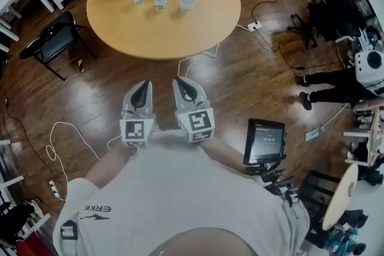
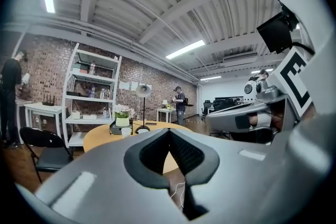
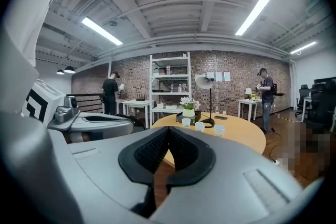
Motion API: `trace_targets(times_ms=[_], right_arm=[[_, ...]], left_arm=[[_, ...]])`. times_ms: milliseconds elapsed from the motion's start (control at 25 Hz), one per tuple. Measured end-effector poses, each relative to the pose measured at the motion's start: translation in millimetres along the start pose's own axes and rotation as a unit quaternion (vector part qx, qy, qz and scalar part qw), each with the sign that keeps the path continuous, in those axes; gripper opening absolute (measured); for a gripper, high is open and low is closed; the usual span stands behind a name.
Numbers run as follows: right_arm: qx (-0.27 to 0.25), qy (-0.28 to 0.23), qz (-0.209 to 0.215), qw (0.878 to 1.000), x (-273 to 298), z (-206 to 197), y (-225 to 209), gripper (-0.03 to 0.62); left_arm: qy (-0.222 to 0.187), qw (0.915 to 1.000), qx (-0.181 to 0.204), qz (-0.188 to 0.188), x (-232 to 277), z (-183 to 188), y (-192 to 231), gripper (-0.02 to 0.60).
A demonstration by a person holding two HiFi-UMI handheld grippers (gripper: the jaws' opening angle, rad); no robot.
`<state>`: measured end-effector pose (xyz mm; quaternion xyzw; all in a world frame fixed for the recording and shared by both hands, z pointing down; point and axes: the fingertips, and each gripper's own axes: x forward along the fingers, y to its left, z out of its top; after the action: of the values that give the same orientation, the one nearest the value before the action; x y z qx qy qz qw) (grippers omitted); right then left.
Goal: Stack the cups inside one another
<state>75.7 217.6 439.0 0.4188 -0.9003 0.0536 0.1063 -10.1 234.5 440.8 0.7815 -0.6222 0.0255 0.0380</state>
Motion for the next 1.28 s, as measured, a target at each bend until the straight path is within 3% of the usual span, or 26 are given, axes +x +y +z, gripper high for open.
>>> trace_targets(times_ms=[200, 680, 920, 1280], right_arm=[[-0.006, 0.000, -0.007, 1.000, 34, 14, 14, 0.014], [-0.007, 0.001, -0.005, 1.000, 95, 16, -7, 0.014], [0.019, -0.007, 0.002, 1.000, 145, 29, -39, 0.014], [0.033, 0.002, -0.002, 0.999, 200, 42, -126, 0.014]], left_arm=[[-0.003, 0.9999, -0.011, 0.000, 15, -1, 39, 0.002], [0.012, 0.9996, -0.026, 0.004, 62, 0, 72, 0.002], [0.016, 0.9998, 0.001, 0.011, 119, 0, 95, 0.002], [0.034, 0.9992, 0.019, 0.007, 222, 13, 93, 0.002]])
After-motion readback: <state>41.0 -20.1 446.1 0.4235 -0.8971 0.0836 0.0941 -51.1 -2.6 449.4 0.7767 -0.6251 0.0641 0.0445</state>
